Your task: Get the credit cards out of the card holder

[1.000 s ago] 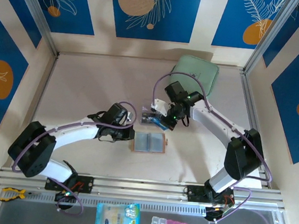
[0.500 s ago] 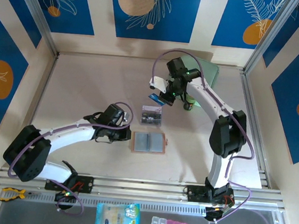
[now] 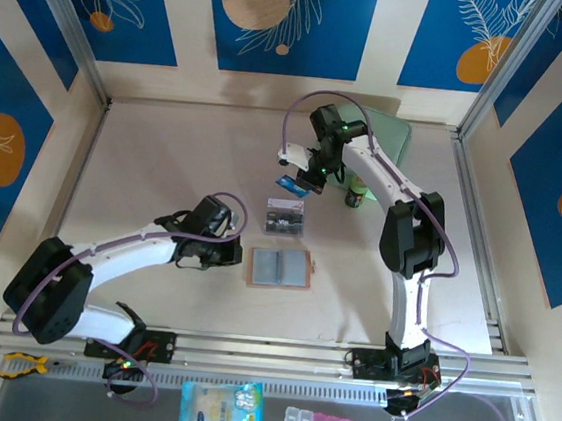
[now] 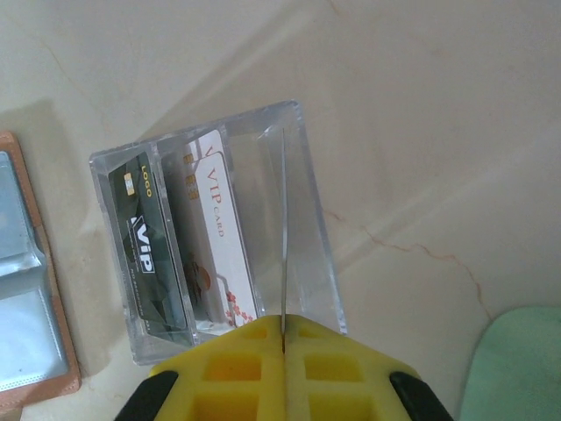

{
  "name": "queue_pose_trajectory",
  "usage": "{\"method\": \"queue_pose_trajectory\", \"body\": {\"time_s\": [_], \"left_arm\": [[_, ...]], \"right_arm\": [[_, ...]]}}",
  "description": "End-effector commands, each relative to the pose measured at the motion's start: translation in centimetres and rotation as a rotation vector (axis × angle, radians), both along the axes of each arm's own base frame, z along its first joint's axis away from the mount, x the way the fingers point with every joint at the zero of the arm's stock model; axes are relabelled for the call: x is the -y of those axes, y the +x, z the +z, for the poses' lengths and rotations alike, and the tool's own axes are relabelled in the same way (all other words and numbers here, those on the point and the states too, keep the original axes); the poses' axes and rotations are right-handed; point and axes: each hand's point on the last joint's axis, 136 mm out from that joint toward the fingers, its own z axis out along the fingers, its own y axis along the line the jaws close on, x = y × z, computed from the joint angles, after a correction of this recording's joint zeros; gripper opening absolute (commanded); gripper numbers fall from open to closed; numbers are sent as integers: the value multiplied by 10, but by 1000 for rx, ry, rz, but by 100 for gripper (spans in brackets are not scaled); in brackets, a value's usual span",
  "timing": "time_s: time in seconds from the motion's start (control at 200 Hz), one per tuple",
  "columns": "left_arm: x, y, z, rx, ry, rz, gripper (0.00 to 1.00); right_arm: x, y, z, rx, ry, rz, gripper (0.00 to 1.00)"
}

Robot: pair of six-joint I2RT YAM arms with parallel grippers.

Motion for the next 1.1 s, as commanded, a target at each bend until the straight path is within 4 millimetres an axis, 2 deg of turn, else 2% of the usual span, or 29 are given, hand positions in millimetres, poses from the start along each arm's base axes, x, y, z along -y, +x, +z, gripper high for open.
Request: {"method": "queue_pose_trajectory", "body": {"time_s": [0.0,0.105,0.185,0.475,0.63,0.85,1.095], "left_arm": [[-7,2,8,15,7,26,3],[-9,1,8,14,10,30,4],[-10,0,8,13,10,32,4],[-4,2,9,12,-19,22,4],[2,4,8,5,-33,9,4],[6,6,6,-3,-37,-3,3],[4,5,1,-12,-24,-3,3]], "right_arm": [[-3,1,3,-20,29,27,5],[-2,6,2,-10,16,14,15],[-1,8,7,4,19,1,18],[-3,10,33,50,84,-76,18],[-7,12,40,50,144,-152,18],[-12,34,25,59,166,-265,18],[-26,45,-2,26,164,-271,22]]}}
